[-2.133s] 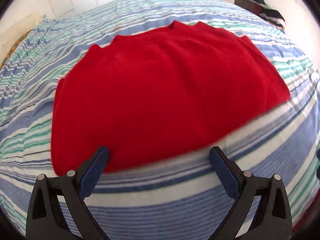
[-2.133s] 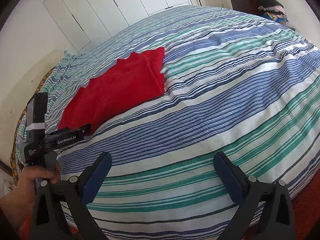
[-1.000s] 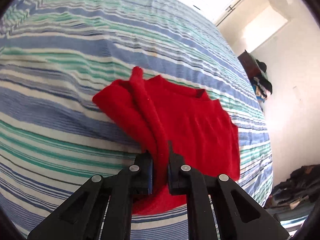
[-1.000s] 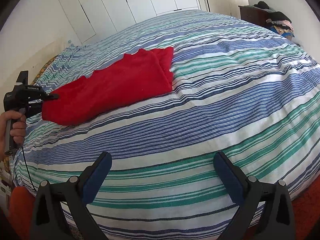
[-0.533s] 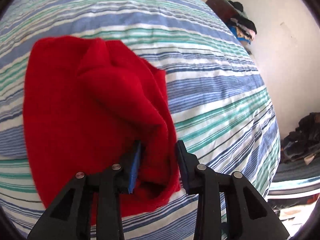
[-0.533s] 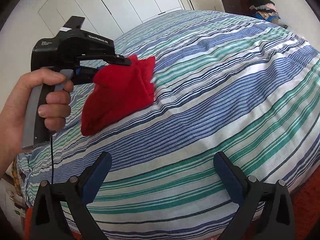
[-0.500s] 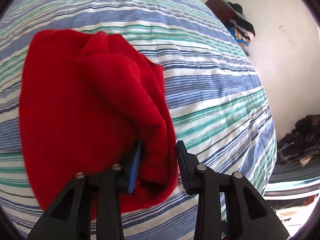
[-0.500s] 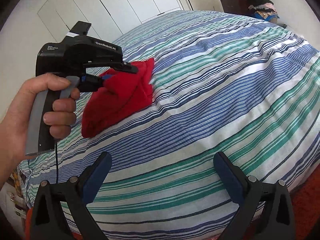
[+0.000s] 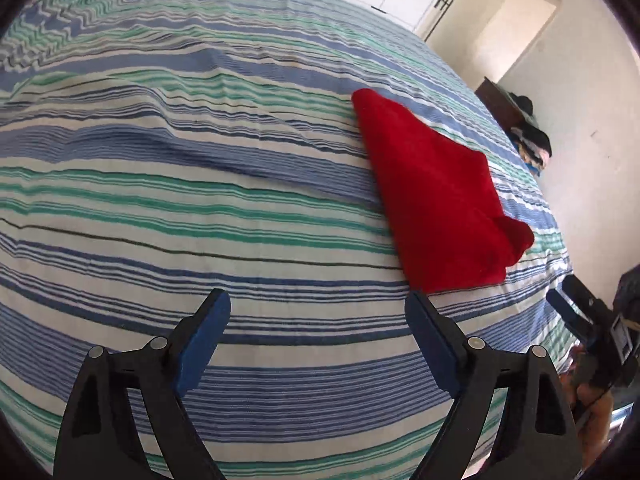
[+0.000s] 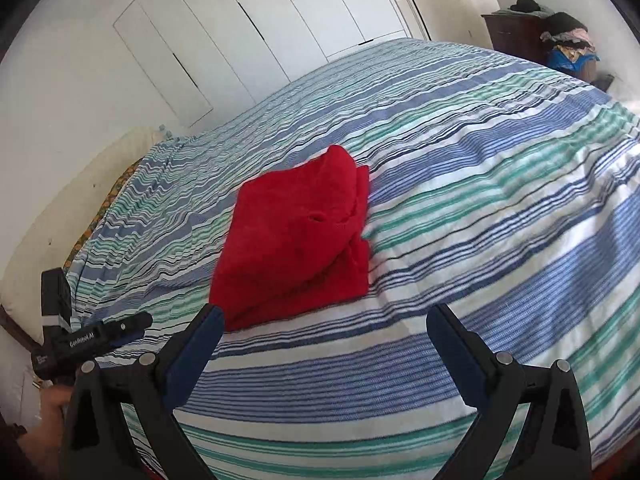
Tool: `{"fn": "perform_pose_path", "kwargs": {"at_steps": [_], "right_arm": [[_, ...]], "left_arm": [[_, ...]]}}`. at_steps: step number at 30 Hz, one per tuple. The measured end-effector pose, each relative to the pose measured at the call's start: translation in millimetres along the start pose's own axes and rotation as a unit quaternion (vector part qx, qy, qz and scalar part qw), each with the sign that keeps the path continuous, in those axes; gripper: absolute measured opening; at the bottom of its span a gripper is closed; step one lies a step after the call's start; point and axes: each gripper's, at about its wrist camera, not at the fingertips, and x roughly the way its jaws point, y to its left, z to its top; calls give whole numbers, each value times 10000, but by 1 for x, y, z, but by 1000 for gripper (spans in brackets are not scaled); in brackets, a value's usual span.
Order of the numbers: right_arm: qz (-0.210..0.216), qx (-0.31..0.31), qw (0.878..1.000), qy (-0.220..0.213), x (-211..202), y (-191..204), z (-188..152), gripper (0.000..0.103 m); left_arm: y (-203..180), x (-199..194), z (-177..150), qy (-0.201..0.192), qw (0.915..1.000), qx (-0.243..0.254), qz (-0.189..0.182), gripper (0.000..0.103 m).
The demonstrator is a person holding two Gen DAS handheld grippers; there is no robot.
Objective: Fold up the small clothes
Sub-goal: 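Grasp the sweater end with the right gripper, fold it over, release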
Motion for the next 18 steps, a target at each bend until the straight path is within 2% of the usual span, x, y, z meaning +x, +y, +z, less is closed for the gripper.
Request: {"fn": "perform_pose_path", "kwargs": {"at_steps": [2, 5, 8, 10, 11, 12, 13, 14, 15, 18], "right_arm": [[114, 248, 9992, 288, 20, -4, 21, 100], [336, 744, 9944, 677, 44, -14, 41, 98], [545, 1041, 9885, 949, 61, -16, 49, 88], [613, 1223, 9841, 1130, 71, -17, 50, 80], [590, 1302, 9821, 1225, 77, -17, 49, 77], [603, 1365, 9803, 1293, 83, -18, 48, 64], [608, 1369, 9795, 1345, 87, -19, 48, 31], [513, 1311, 9802, 1391, 91, -17, 49, 13], [464, 1282, 9807, 1401, 89, -15, 50, 10], [1184, 1422, 9751, 1218, 70, -6, 54, 10]], "left_arm": [[-20, 1, -7, -29, 9993, 322, -170, 89], [-65, 13, -10, 67, 9915, 1275, -248, 91], [-100, 38, -9, 163, 9793, 2015, 38, 91], [-109, 58, 0, 215, 9786, 2027, 279, 89], [-108, 65, 5, 223, 9809, 1913, 264, 78], [-104, 70, 10, 236, 9847, 1721, 146, 45], [-97, 74, 16, 355, 9884, 1472, -93, 26], [-90, 75, 20, 434, 9912, 1225, -264, 19], [-85, 71, 22, 360, 9928, 1083, -367, 18], [-75, 58, 16, 300, 9928, 1032, -528, 15]]}}
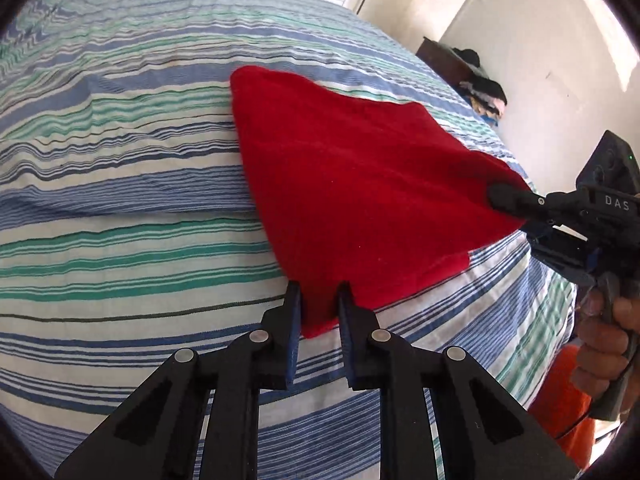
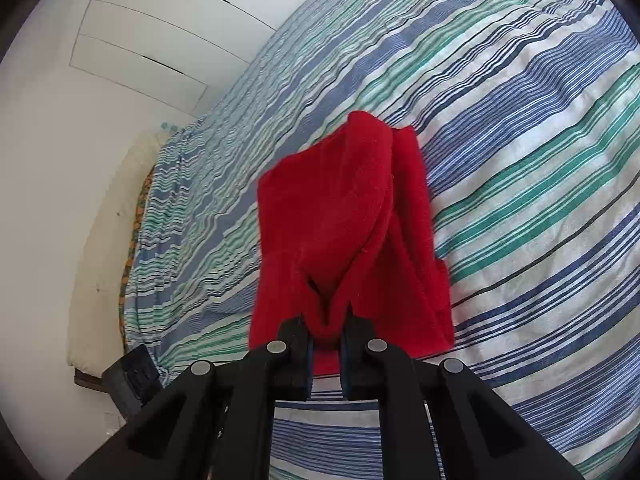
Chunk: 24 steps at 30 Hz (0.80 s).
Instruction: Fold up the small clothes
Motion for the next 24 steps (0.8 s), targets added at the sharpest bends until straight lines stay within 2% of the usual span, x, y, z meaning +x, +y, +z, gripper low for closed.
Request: {"fn": "perform_pose_path", "kwargs": {"at_steps": [1, 2, 4, 5, 7, 8, 9, 10, 11, 12, 15, 17, 20, 24], "right_arm": [[110, 35, 9999, -20, -3, -1, -3, 10], [36, 80, 10000, 10, -2, -8, -6, 10], [-527, 203, 9982, 209, 13, -30, -12, 11], [-732, 261, 9966, 267, 20, -41, -14, 14], [-766, 202, 9967, 173, 23, -50, -19, 25], [-719, 60, 9974, 75, 20, -48, -19, 28], [-742, -126, 9972, -9, 16, -44, -21, 39], [-860, -330, 9957, -91, 9, -39, -22, 57], [-991, -527, 9935, -176, 3, -34, -24, 65], [-1068, -721, 9912, -298, -5, -30, -26, 69], [-1361, -1162, 9819, -616, -28, -21, -28, 69], [-1390, -1400, 9764, -874, -43, -8, -27, 69], [-1145, -1971, 9675, -1099, -55, 31, -20, 69], [-888, -2740, 9523, -1003, -39, 81, -22, 69]], "left_arm": [[2, 1, -5, 70, 10000, 5, 1, 15], [4, 4, -9, 162, 9999, 18, 24, 15], [5, 11, -17, 352, 9994, -3, 68, 21], [5, 12, -21, 406, 9991, -29, 116, 22], [5, 5, -30, 351, 9993, -58, 148, 33], [5, -1, -35, 282, 9995, -75, 121, 49], [5, -8, -40, 181, 9996, -88, 172, 65], [7, -15, -45, 73, 9995, -96, 290, 71], [8, -22, -49, -26, 9991, -96, 420, 76], [10, -27, -52, -102, 9985, -105, 531, 77], [20, -39, -55, -338, 9956, -253, 833, 80], [28, -45, -53, -543, 9923, -384, 1047, 83], [43, -48, -48, -688, 9853, -645, 1424, 86], [66, -43, -54, -601, 9803, -877, 1662, 86]]}}
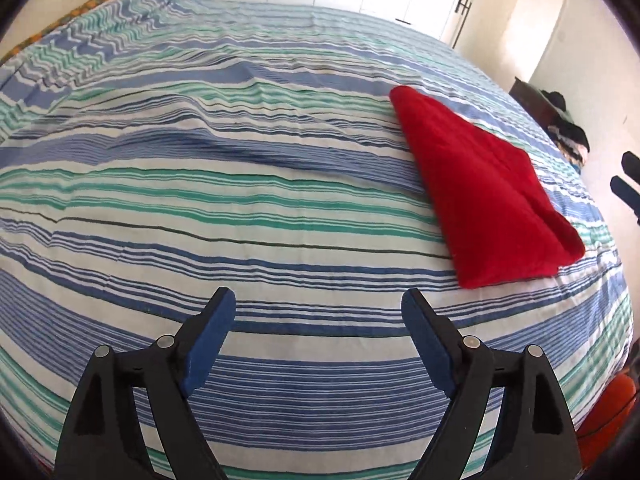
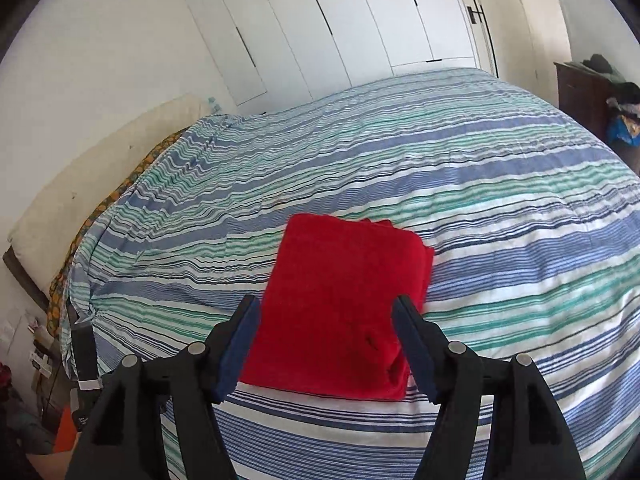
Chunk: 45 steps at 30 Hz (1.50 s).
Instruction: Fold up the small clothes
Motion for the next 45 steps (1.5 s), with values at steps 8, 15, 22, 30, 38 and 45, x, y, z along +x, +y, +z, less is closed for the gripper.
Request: {"fn": "perform_pose_path", "kwargs": {"at_steps": [8, 15, 22, 30, 38, 45], "right_arm": [[-91, 389, 9915, 1241, 85, -25, -43, 64], [144, 485, 9916, 1188, 68, -44, -26, 56], [157, 167, 9966, 796, 84, -51, 56, 56], [-16, 843, 9826, 1656, 171, -95, 27, 56], [143, 378, 9929, 1121, 124, -72, 36, 55], [537, -457, 9930, 949, 69, -27, 12, 55]], "left_arm": [[19, 13, -25, 251, 9994, 197, 132, 91], [-9, -19, 28, -211, 9973, -199, -674, 90], [-106, 12, 86, -155, 9940, 702, -826, 90], [-130, 76, 68, 654, 9918, 1061, -266, 92], [-135, 70, 69, 579, 9920, 1107, -189, 92], [-132, 69, 66, 592, 9931, 997, -196, 92]]}}
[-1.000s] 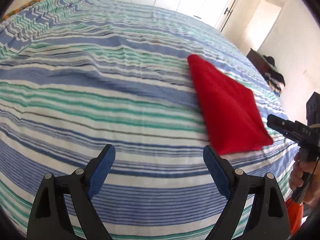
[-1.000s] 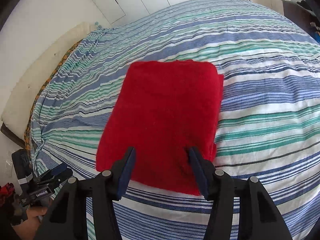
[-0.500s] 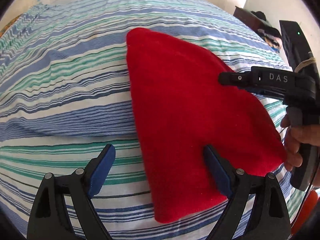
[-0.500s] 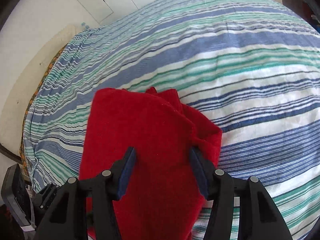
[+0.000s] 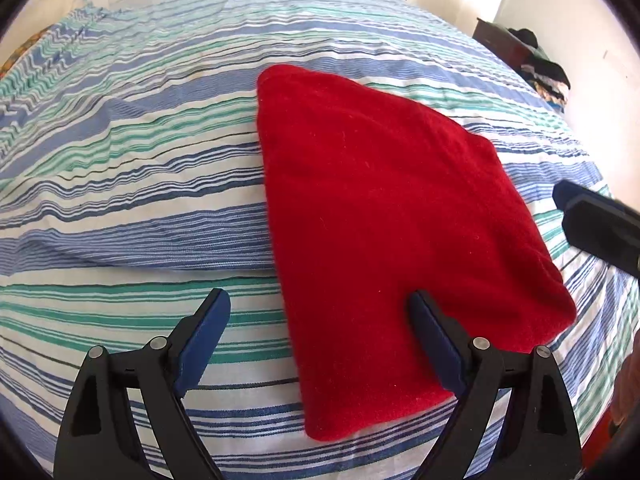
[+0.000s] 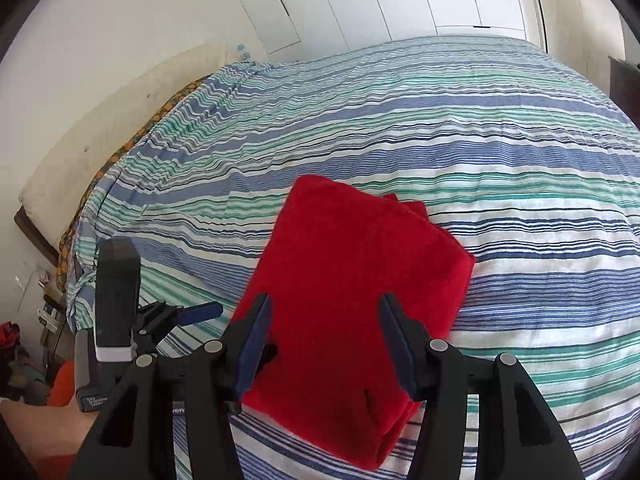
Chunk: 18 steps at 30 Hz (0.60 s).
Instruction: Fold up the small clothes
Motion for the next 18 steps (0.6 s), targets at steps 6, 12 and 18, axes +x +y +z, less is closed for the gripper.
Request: {"fn": "perform_pose_path", "kwargs": {"at_steps": [6, 12, 18], "right_arm": [[-102, 146, 9969, 766, 16, -8, -56, 56], [425, 1458, 9880, -272, -30, -69, -40, 98], [1462, 2595, 9505, 881, 55, -100, -43, 81]], "left_arm": [[23, -29, -14, 10, 9978, -221, -627, 91], [71, -17, 1, 197, 9808, -1223, -1507, 96], [41, 32, 5, 867, 9593, -1338, -2332, 93]]}}
